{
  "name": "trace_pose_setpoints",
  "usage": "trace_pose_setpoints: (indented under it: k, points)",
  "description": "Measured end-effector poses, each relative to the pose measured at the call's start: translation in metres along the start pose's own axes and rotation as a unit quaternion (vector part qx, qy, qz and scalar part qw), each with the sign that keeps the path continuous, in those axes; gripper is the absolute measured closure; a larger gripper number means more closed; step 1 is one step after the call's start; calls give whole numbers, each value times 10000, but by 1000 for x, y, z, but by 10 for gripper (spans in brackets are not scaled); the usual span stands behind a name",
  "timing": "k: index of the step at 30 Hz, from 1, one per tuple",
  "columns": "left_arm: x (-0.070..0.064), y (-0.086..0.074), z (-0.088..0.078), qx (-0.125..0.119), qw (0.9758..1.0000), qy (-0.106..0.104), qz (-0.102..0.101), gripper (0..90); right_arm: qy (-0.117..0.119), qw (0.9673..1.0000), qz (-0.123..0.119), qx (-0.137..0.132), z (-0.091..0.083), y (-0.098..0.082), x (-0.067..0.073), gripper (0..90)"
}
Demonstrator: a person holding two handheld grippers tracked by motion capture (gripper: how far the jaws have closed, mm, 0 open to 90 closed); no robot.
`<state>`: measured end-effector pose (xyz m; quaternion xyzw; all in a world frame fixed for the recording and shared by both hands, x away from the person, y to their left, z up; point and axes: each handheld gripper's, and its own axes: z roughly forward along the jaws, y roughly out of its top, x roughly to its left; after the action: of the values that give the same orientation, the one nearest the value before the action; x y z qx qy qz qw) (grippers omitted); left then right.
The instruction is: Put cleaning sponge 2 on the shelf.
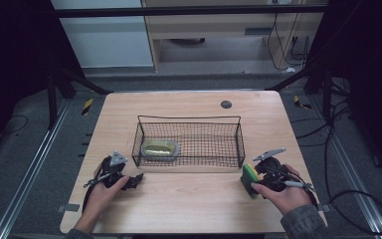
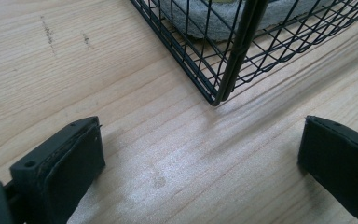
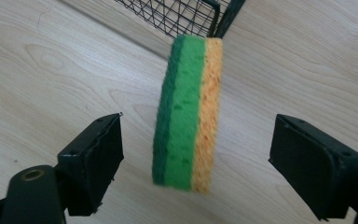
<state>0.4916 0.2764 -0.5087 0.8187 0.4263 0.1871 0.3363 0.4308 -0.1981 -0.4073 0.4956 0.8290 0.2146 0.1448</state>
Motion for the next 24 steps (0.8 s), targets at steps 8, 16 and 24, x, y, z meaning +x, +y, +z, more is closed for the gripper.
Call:
trace_pose_setpoints:
  k: [8,16,24]
  points:
    - [0,0,0,-6,10000,-10,1,0,-34,9997,-100,216,18,17,5,267]
    - [0,0,0,-6,10000,-15,4,0,28,9988,-94,475,30,18,1,399]
    - [0,0,0,-8,10000,-20,8,0,182,9983,-99,550,26,14,-3,634]
